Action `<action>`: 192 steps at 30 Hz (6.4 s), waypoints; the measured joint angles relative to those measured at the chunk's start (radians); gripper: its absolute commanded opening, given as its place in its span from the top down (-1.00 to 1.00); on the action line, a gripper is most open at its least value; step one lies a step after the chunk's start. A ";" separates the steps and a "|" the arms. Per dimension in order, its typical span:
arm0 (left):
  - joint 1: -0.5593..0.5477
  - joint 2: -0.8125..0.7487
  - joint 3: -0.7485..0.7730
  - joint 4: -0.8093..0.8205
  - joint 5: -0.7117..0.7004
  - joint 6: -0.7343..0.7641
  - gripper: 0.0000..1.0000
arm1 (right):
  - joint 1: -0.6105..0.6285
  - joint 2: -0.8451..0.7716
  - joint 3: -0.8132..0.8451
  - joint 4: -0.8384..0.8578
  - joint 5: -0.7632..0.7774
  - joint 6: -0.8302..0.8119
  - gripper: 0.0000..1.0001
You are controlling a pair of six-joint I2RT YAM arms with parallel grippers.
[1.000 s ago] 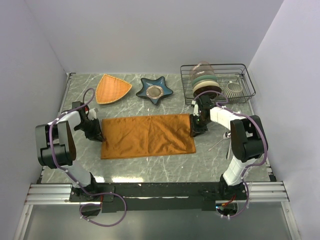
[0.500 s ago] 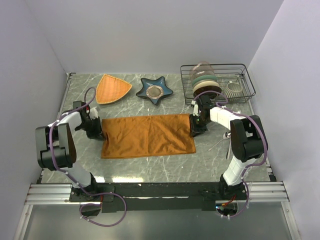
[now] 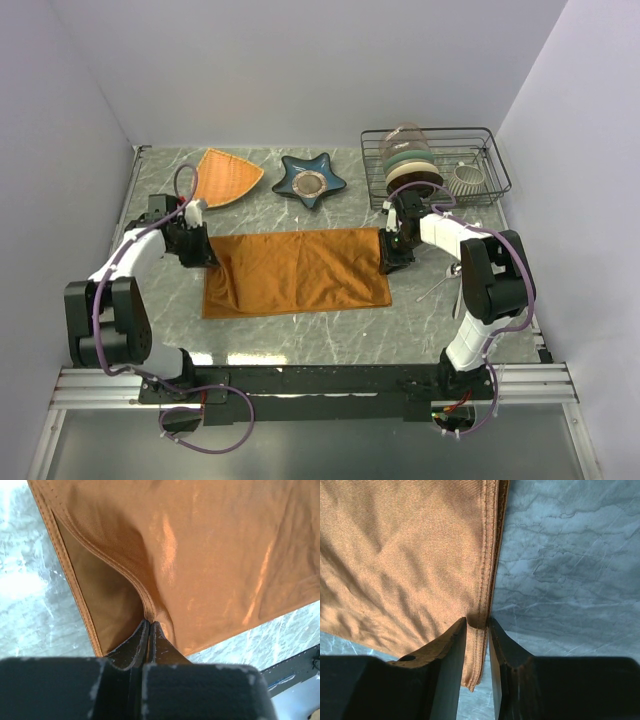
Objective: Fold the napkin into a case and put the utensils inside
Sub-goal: Pick up the rectangle-folded napkin at the center of the board, then fold the rectangle-folded napkin at the center of the board, then smooth out the square-folded napkin at the center of the board.
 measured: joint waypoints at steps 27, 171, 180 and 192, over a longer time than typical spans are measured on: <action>0.008 0.144 0.019 -0.024 -0.283 -0.097 0.15 | 0.000 0.005 0.006 -0.005 -0.002 0.000 0.35; -0.482 0.480 0.364 0.262 0.317 -0.288 0.87 | 0.232 0.164 0.299 -0.015 -0.090 -0.015 0.28; -0.504 0.592 0.395 0.273 0.316 -0.331 0.96 | 0.239 0.182 0.297 0.001 -0.076 -0.008 0.28; -0.504 0.650 0.417 0.250 0.278 -0.336 0.99 | 0.239 0.175 0.218 0.018 -0.084 -0.061 0.28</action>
